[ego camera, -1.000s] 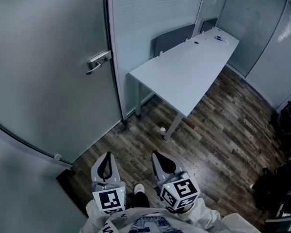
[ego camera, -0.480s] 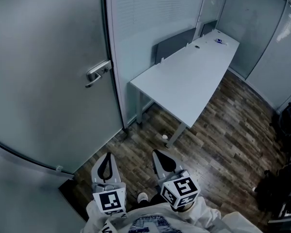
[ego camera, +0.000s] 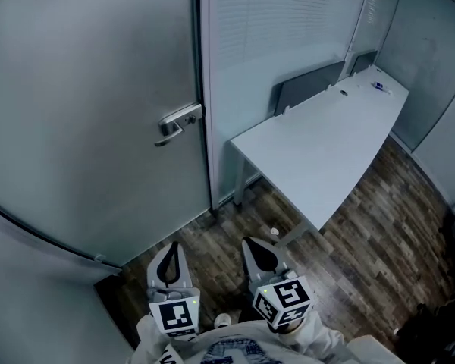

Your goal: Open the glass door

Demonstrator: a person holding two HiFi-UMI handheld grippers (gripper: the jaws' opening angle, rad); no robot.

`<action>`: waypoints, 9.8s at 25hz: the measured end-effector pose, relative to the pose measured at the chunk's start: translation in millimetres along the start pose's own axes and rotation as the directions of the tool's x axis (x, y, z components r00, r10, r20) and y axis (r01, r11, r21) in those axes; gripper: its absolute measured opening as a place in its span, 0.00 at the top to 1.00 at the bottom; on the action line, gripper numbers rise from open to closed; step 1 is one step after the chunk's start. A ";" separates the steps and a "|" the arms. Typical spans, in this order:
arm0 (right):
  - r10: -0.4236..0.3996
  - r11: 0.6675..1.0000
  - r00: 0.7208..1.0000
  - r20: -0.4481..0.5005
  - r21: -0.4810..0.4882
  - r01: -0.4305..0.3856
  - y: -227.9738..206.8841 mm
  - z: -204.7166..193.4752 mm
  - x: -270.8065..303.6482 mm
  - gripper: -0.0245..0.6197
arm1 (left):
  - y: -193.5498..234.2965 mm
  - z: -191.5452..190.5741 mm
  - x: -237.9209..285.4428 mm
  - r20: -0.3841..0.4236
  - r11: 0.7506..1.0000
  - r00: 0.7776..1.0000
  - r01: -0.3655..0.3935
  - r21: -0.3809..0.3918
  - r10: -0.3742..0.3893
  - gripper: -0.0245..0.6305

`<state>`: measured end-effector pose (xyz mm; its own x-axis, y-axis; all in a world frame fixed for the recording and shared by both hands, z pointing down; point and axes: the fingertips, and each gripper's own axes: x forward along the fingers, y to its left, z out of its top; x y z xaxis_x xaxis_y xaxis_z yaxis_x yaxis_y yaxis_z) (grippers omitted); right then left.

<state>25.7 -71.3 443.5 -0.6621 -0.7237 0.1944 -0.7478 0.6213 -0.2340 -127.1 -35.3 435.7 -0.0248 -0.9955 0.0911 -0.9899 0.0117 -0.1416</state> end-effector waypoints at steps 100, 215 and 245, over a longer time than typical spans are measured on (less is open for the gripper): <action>0.049 -0.381 0.975 -0.215 -0.907 -0.180 19.0 -50.7 452.4 0.61 | 56.1 -10.6 51.8 -0.129 0.807 0.809 -0.585 -0.084 0.573 0.96; 0.377 0.763 0.909 -0.177 -0.498 -0.413 11.5 46.1 170.6 0.95 | 30.9 -5.1 28.1 -0.151 0.884 0.881 -0.462 -0.066 0.449 0.96; 0.481 0.846 0.876 -0.046 -0.238 -0.477 -147.7 77.5 -125.2 0.96 | -245.9 65.8 -55.9 -0.080 0.873 0.874 -0.484 -0.052 0.480 0.96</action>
<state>222.9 -95.7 380.0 -0.9416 -0.3211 0.1012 -0.3283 0.9424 -0.0641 126.9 11.3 400.6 -0.5079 -0.8567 0.0901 -0.8597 0.4974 -0.1167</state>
